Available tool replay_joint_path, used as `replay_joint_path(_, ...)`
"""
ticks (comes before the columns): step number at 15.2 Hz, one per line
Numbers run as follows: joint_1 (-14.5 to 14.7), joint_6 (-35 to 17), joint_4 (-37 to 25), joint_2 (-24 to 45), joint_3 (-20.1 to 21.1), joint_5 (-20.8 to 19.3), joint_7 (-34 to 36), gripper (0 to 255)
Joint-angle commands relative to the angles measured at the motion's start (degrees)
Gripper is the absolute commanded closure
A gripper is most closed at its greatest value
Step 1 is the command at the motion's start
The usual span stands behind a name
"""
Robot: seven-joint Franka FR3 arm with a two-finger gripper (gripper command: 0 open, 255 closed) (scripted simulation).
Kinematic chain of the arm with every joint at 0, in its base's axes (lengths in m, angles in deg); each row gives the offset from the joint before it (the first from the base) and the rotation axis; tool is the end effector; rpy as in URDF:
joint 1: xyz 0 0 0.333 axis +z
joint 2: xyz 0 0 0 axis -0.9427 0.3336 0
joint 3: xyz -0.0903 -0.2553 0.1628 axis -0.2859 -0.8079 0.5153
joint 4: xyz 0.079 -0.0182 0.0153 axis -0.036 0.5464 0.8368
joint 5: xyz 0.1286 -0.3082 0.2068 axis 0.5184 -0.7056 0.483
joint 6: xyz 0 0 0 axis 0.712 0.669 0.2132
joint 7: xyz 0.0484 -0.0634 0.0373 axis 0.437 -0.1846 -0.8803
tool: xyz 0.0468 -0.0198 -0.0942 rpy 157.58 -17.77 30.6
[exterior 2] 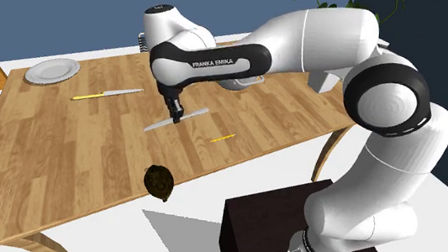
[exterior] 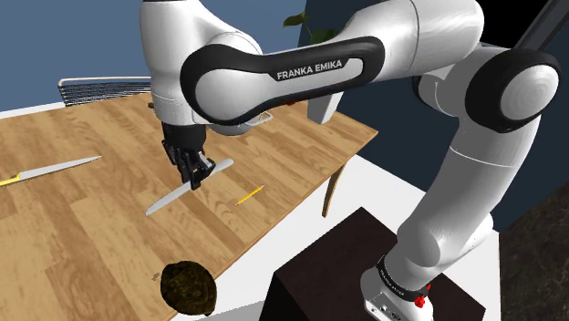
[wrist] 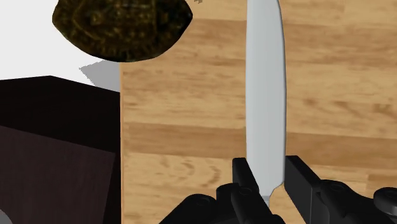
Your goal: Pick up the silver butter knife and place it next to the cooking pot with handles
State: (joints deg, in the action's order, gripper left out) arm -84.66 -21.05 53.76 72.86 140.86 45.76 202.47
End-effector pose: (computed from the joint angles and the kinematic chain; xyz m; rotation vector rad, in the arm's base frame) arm 0.4319 0.4118 0.4842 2.5145 -1.8716 0.0005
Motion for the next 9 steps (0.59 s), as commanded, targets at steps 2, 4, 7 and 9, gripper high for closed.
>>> replay_joint_path(2,0.03,2.25,-2.13,-0.28,0.19,0.4,-0.35,255)
replay_joint_path(4,0.05,3.71,-3.5,-0.51,0.33,0.67,-0.55,255)
replay_joint_path(7,0.21,5.95,-5.69,-0.69,0.47,0.93,-0.76,255)
replay_joint_path(9,0.39,7.39,-7.15,-0.7,0.53,0.99,-0.83,255)
